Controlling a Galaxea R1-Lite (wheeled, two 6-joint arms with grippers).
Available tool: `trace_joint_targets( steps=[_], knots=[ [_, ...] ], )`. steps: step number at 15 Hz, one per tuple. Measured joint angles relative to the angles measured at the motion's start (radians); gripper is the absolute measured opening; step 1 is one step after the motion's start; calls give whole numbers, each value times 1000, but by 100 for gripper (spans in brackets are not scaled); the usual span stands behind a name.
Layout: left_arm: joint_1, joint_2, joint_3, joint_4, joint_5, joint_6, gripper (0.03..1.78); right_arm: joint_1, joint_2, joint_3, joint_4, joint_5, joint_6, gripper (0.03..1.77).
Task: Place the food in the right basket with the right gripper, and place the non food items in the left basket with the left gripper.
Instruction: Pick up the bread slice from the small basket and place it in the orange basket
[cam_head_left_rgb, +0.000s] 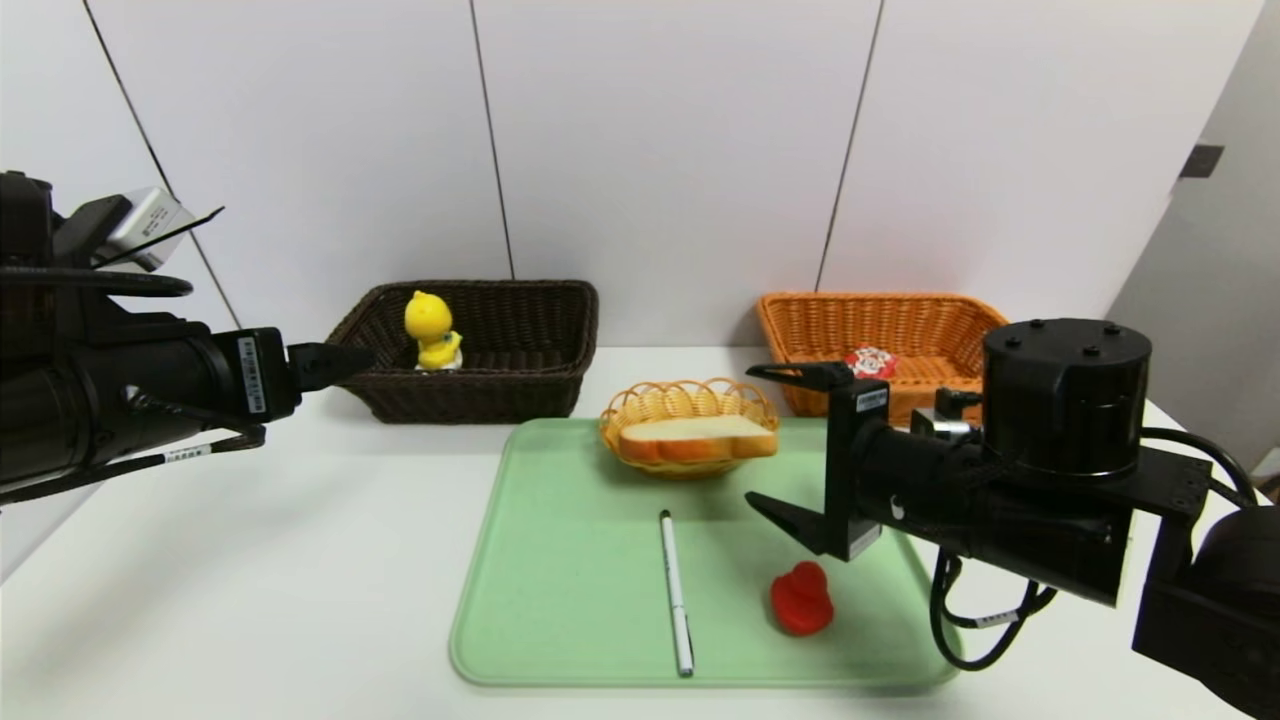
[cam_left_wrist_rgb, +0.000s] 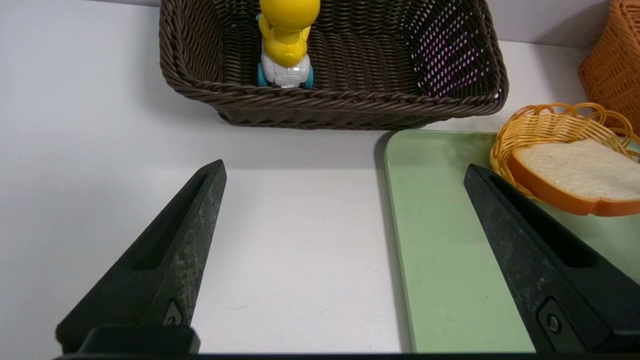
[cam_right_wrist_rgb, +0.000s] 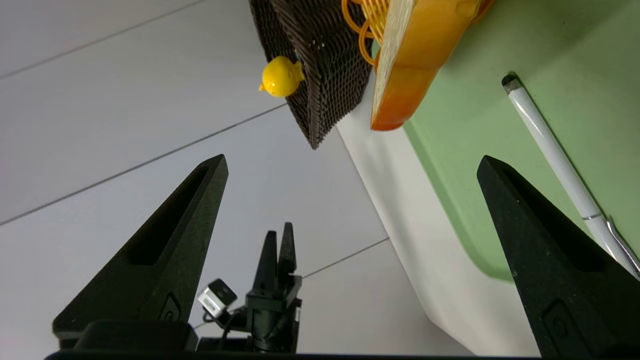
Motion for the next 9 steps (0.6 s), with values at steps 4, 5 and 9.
trace_joint_targets(
  steps=[4,5,9],
  knots=[
    [0,-2,16,-1,0,-1,169,4,63,-52,2,-69,43,171],
    [0,-2,17,-1,0,-2,169,4,74,-55,1,-72,44,171],
    [0,-2,18,-1,-5,-2,169,3,108,-73,-1,-99,44,171]
  ],
)
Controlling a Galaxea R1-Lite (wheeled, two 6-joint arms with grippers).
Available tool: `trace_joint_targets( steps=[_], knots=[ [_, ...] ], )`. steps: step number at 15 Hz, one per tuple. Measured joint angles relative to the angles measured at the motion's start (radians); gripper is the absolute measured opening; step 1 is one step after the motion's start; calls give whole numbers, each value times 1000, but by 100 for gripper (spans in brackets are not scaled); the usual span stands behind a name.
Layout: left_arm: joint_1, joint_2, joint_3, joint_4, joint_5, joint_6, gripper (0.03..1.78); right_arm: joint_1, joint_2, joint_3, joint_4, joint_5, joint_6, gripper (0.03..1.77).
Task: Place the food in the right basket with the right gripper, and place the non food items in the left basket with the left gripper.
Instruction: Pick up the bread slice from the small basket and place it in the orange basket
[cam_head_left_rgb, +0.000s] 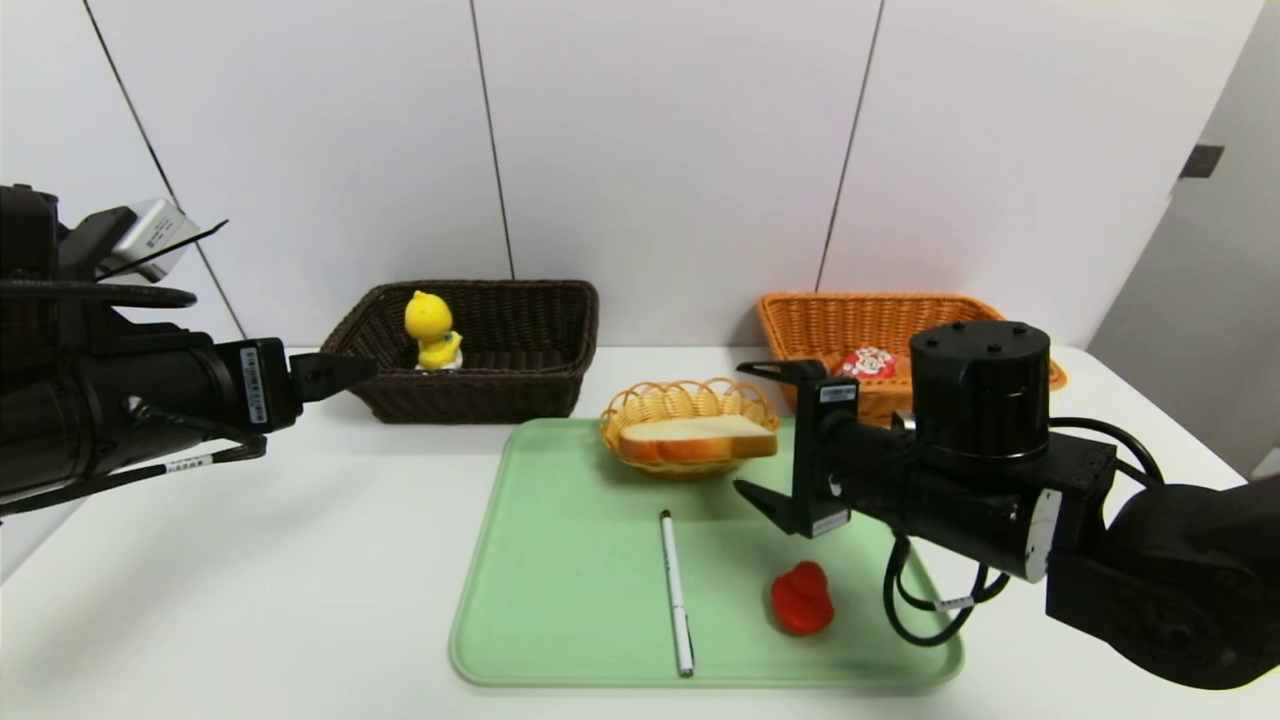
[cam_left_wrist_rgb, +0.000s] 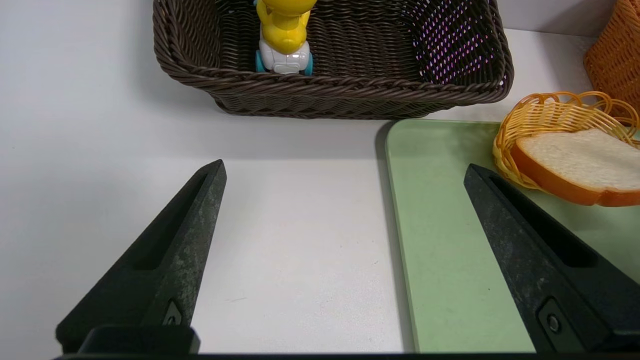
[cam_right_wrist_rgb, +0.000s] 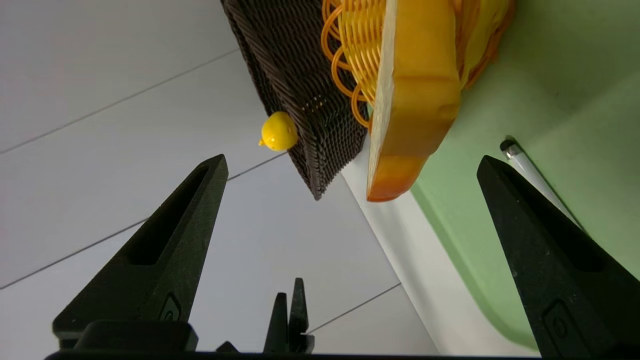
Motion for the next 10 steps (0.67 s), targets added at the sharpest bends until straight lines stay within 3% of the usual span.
trace_joint_targets(
  steps=[10],
  knots=[
    [0,1,22,-51,-4,0,169,0,44,-53,-52,-52,3,171]
  ],
)
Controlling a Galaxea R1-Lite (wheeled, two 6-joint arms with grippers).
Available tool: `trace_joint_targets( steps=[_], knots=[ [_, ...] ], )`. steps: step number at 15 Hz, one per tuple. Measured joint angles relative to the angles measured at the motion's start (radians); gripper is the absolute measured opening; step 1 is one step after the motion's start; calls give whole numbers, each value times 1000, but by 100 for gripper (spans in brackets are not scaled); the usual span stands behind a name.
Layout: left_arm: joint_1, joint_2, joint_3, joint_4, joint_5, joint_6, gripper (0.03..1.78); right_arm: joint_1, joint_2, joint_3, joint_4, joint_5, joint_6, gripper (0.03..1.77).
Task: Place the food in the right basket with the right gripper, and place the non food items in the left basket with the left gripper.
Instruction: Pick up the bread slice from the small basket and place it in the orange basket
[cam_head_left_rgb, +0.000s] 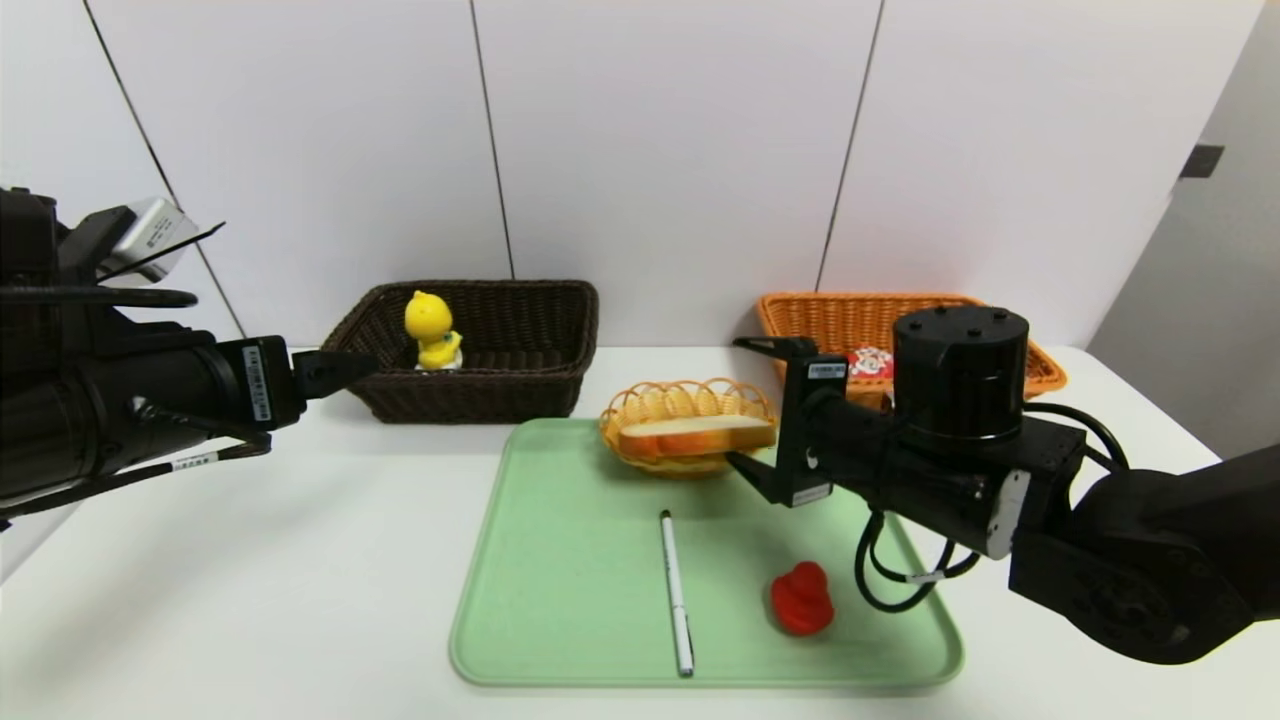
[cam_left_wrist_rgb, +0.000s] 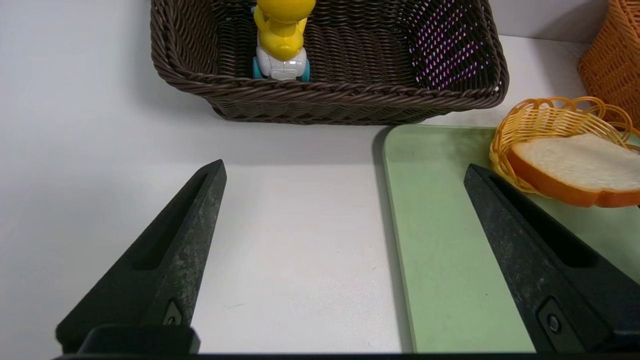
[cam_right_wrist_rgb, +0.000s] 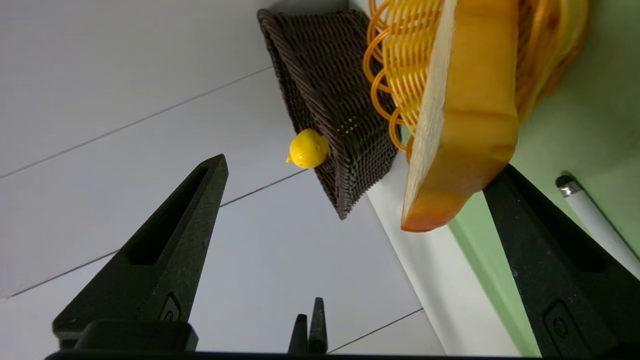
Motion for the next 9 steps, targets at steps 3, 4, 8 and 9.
trace_joint_targets(
  steps=[3,4,8,9],
  knots=[
    [0,1,11,-9,-1,0,169,0,3,0,-6,0,0,171],
    [0,1,11,-10,0,0,169,0,6,0,-6,0,0,171],
    [0,2,13,-14,0,0,169,0,28,0,-4,-7,-1,171],
    [1,2,16,-15,0,-2,169,0,33,-1,-5,-9,-1,171]
  ],
)
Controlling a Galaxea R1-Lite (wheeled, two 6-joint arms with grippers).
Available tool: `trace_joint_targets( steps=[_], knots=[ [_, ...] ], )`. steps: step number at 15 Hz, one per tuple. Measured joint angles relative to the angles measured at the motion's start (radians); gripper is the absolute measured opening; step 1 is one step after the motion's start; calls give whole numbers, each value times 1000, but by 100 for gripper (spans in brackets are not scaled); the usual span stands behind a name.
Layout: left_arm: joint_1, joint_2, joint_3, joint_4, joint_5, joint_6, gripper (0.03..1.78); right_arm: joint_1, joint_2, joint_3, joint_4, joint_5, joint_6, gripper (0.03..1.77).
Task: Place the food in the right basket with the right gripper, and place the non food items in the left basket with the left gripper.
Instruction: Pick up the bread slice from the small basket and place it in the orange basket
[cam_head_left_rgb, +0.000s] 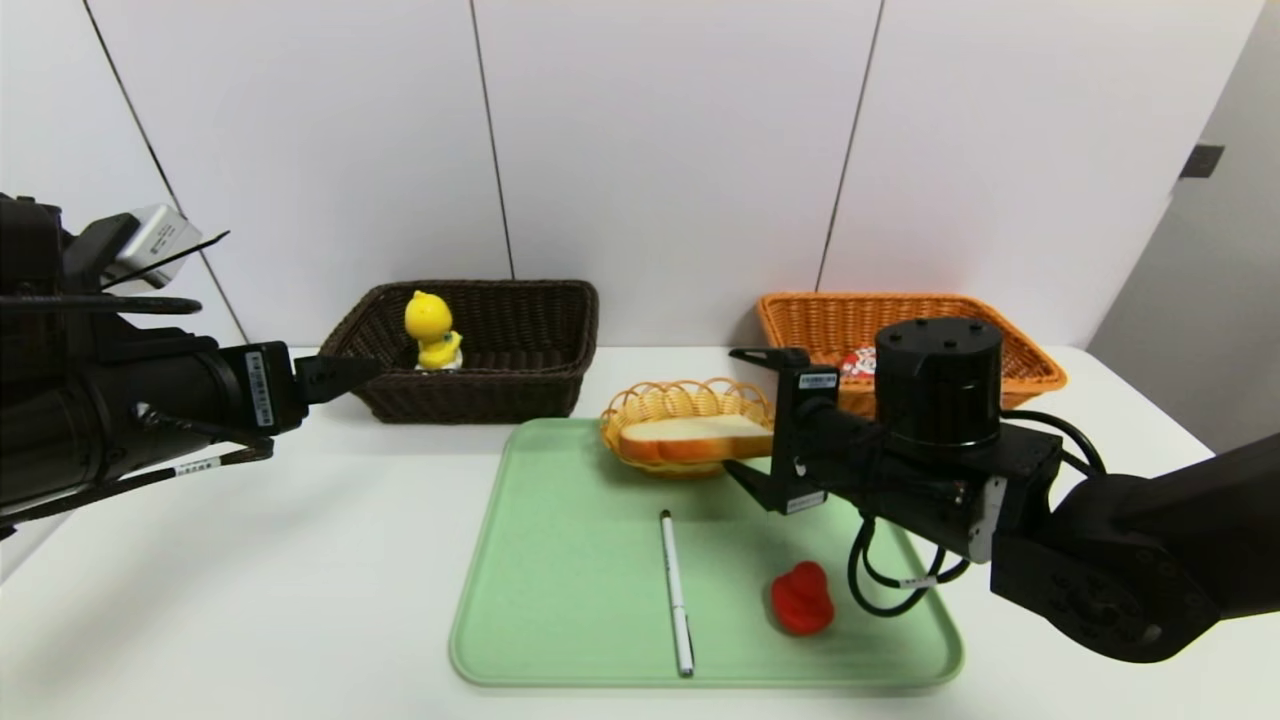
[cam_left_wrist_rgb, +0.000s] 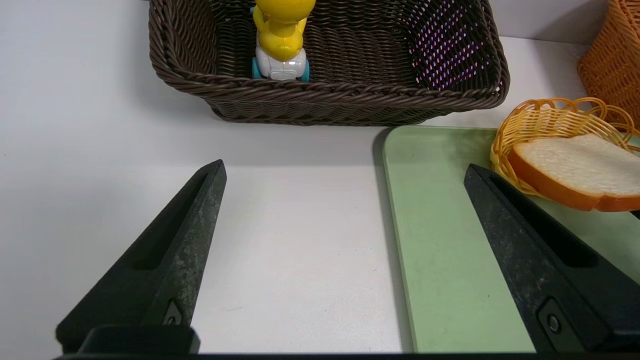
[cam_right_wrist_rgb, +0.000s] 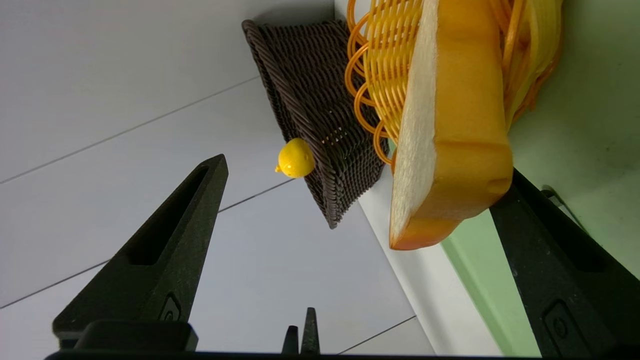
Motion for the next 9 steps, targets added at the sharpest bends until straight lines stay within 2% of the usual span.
trace_joint_targets(
  steps=[9],
  knots=[
    [1,4,6,-2,-5,-11,169,0,0,-17,9,-1,1,171]
  ],
)
